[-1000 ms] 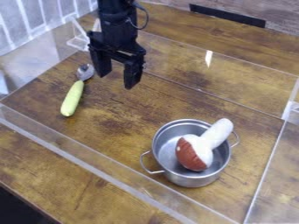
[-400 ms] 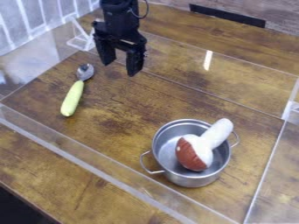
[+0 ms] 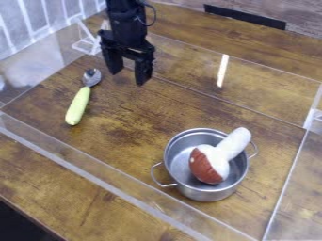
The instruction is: Put the mushroom in the silver pot
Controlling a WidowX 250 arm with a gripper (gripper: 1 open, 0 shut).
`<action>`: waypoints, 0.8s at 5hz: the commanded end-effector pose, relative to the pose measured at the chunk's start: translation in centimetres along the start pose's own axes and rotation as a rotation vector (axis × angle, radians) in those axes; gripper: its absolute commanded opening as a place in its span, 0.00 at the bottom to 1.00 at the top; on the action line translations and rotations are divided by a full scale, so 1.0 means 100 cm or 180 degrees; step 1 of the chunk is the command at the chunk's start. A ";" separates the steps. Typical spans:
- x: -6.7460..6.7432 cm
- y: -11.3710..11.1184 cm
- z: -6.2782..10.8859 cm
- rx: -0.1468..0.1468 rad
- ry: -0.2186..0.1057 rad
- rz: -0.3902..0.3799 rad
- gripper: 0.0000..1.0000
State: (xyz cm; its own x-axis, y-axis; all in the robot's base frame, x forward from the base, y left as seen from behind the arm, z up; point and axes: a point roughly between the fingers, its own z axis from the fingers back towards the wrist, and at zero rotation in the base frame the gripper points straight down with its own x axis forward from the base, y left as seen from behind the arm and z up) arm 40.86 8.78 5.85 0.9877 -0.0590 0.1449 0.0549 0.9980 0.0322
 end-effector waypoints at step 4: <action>0.002 0.001 0.047 0.0093 -0.0328 0.0387 1.00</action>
State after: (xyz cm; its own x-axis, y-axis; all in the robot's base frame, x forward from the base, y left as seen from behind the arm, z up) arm 39.95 7.86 7.51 0.9848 0.0479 0.1669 -0.0518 0.9985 0.0192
